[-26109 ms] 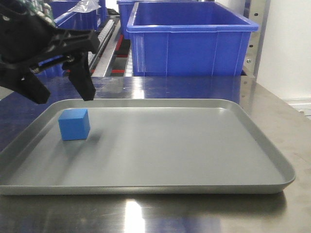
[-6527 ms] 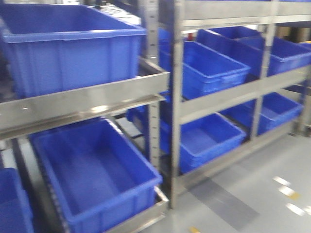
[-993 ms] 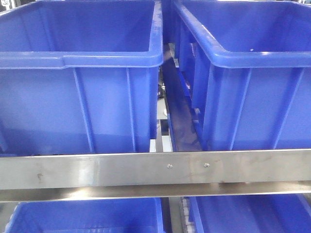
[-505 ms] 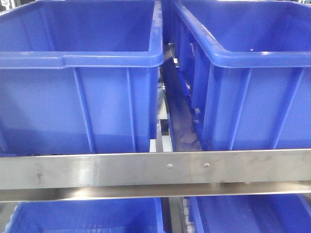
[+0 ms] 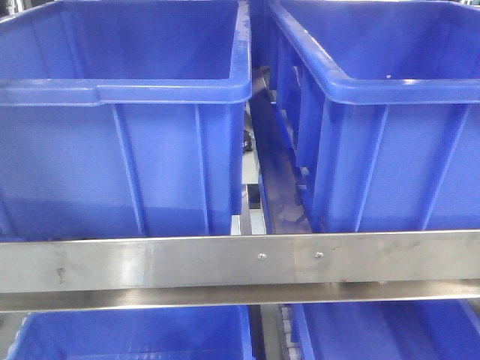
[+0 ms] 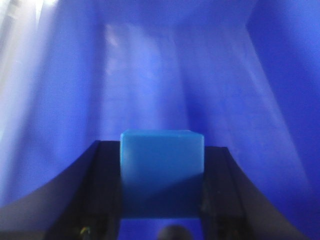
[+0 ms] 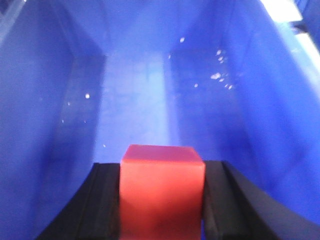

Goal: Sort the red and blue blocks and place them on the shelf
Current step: 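Lower the left gripper holding the blue cube into another blue bin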

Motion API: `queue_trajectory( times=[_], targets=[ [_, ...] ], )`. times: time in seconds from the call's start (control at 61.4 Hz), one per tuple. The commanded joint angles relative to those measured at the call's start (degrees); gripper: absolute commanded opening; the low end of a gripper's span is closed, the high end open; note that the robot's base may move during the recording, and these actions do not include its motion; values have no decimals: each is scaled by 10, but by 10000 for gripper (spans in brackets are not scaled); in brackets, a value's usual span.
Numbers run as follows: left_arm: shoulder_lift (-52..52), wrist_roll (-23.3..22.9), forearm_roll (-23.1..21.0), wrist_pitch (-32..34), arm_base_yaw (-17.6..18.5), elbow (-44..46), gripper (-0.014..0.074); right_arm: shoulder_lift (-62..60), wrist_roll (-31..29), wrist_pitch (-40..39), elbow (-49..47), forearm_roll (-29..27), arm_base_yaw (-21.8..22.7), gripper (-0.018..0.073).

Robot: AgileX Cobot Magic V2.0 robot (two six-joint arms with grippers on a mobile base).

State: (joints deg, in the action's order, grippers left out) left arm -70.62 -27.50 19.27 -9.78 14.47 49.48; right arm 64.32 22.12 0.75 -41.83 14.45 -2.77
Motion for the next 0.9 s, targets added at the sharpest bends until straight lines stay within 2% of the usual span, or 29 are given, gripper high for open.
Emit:
queue_trajectory(
  times=[0.0,0.358,0.505,0.602,0.684,0.765,0.879],
  targets=[
    [-10,0,4,49,5,38,123,2,-3,-57,-22,9,3,48],
    [-35,0,-1,49,5,48,125,15,-3,-70,-22,9,3,75],
    [-35,0,-1,48,5,48,126,17,-3,-79,-22,9,3,194],
    [-35,0,-1,48,5,48,132,17,-4,-85,-22,10,3,330],
    [-35,0,-1,48,5,48,187,17,-4,-85,-22,10,3,421],
    [-35,0,-1,48,5,48,298,17,-4,-82,-22,12,3,485],
    [-35,0,-1,48,5,48,462,17,-4,-79,-22,24,3,493]
  ],
)
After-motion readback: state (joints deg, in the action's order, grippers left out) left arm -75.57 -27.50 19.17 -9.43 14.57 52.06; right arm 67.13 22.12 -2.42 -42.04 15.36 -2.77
